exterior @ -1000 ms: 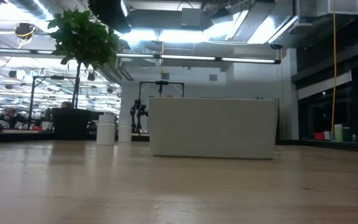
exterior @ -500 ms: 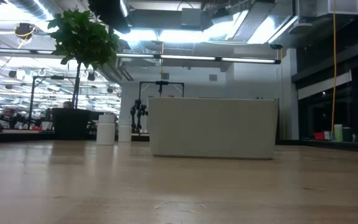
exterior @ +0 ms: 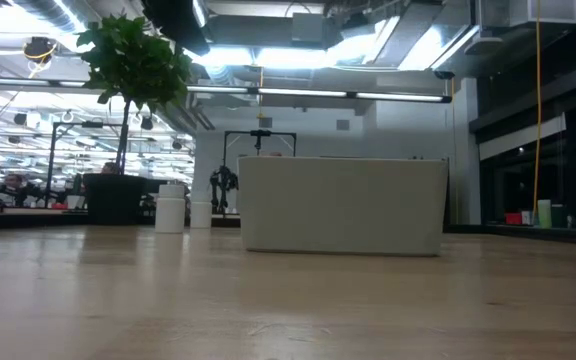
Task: Pick and place pill bottles into a basket
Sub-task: Put the white pill bottle into the gray bin
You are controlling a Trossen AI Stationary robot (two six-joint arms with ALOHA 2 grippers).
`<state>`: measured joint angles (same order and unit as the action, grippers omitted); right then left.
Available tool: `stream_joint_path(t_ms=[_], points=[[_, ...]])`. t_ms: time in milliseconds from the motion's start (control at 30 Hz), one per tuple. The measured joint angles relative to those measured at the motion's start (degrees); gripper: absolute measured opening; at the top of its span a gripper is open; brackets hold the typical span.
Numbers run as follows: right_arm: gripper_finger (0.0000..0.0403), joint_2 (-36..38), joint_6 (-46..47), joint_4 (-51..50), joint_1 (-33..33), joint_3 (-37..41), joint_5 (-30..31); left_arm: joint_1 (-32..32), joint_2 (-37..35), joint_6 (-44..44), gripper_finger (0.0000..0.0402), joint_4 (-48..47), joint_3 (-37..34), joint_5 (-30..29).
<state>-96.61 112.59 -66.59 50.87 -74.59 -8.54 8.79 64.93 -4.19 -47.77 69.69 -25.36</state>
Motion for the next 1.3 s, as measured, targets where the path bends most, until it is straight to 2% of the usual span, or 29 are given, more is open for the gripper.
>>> stream_joint_path(t_ms=[267, 500, 700, 833, 1000, 1133, 1300], points=[[0.0319, 0.01, 1.26, 12.96, 0.76, 6.57, -0.13, -0.01, 0.00, 0.39, 0.0317, 0.00, 0.00, -0.12], [0.0319, 0.01, 1.26, 14.93, 0.74, 12.67, -0.11, -0.01, 0.00, 0.39, 0.0317, 1.93, 0.00, -0.17], [0.0313, 0.01, 1.15, 21.58, 0.74, 15.86, -0.11, -0.01, 0.00, 0.61, 0.0317, 2.76, 0.00, -0.20], [0.0271, 0.03, 1.25, 21.87, 0.70, 15.65, -0.86, -0.01, 0.00, 1.33, 0.0317, 2.76, 0.00, -0.20], [0.0171, 0.07, 1.21, 21.86, 0.57, 15.53, -2.51, -0.01, 0.24, 1.42, 0.0317, 3.19, 0.00, -0.24], [0.0165, 0.32, -0.30, 21.84, -0.80, 14.91, -2.69, -0.01, 1.30, 1.16, 0.0317, 3.24, 0.00, -0.22], [0.0165, 0.82, -11.09, 16.12, -6.02, 10.08, -1.86, -0.01, 3.34, 1.01, 0.0317, 3.22, -0.06, -0.22]])
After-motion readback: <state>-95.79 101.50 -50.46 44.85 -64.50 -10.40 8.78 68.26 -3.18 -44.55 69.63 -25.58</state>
